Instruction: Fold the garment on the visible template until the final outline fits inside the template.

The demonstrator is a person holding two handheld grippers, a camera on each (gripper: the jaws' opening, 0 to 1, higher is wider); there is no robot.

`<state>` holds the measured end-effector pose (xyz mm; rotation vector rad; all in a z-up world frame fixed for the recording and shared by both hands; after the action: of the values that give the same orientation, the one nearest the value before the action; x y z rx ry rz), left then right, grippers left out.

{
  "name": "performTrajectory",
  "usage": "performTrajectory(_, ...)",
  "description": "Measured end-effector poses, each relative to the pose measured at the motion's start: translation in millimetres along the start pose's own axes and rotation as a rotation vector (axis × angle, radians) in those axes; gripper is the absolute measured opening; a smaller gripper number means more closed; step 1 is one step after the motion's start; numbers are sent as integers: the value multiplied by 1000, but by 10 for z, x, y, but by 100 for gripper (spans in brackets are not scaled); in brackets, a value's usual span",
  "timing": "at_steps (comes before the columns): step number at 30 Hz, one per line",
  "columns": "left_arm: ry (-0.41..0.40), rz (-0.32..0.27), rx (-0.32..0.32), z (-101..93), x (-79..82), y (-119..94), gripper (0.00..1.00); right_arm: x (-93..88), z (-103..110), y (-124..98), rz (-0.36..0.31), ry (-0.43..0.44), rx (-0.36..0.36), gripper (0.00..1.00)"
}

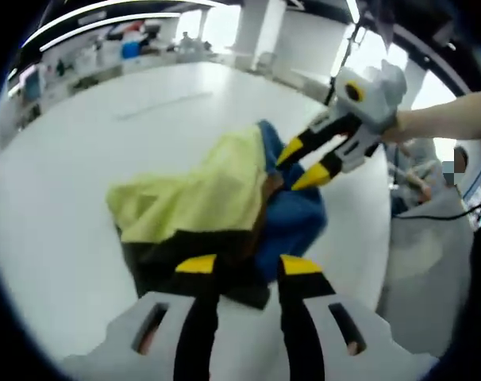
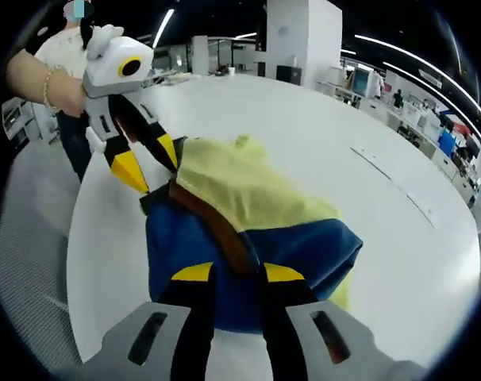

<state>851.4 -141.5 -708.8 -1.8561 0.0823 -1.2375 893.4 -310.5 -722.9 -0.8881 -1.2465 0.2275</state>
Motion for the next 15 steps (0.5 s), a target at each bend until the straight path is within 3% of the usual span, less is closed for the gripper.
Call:
performTrajectory(10,7,25,5,65,-32,92,23,-39,-52,59,27,-33,-25,17)
performTrajectory(15,16,34,19,94,-27,130,20,-56,-41,105,49,-100,-48,16)
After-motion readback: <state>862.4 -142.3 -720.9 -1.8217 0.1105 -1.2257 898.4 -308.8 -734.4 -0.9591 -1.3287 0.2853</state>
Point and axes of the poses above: the point that each gripper's makers call its tool centre point, and the gripper's own axes: y roughly forward along the fingers, z roughly to its left, x roughly out of its top, the point moved 5 cm from there along -y, roughly backward along the fingers, and after that the axes turned 7 degrees about y, right-handed, at the moved point
